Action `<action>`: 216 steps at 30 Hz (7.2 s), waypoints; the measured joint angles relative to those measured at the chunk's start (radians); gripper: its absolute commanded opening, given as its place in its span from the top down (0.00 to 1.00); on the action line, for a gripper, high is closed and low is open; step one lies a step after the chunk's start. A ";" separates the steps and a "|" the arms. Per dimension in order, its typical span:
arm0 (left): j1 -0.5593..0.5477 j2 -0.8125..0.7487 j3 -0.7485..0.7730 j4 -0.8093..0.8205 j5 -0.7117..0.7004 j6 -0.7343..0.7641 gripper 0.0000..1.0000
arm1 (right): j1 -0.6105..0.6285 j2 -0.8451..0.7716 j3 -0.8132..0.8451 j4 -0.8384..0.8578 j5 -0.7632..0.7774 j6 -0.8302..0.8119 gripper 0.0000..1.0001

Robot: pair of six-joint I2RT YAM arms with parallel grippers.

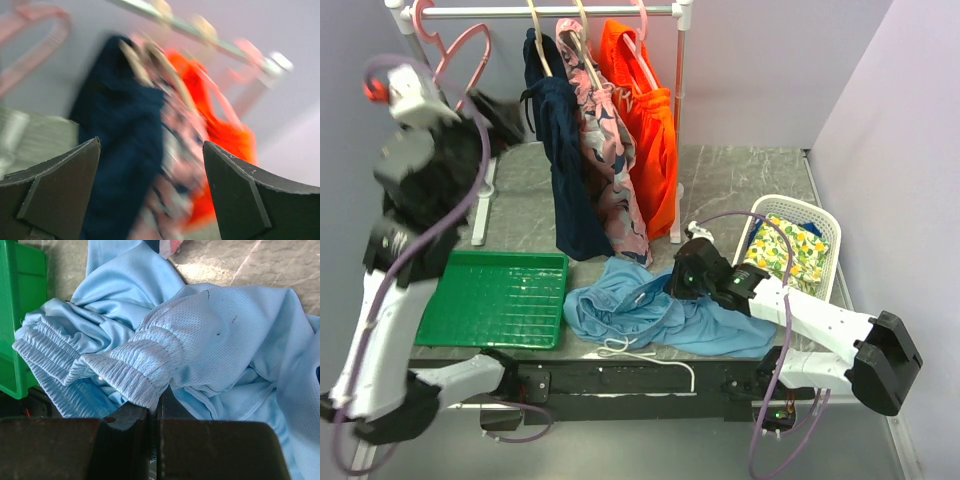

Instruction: Place the shorts on the hanger

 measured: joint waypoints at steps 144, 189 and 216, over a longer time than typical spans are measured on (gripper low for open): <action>0.111 -0.429 -0.437 -0.289 0.856 0.095 0.99 | 0.064 -0.135 -0.020 -0.107 0.127 -0.015 1.00; -0.500 -0.431 -0.607 -0.583 0.586 0.101 0.99 | 0.063 -0.063 0.101 -0.320 0.372 0.104 1.00; -0.843 -0.425 -1.211 0.323 0.100 -0.054 0.99 | 0.303 0.087 0.349 -0.406 0.324 0.058 0.26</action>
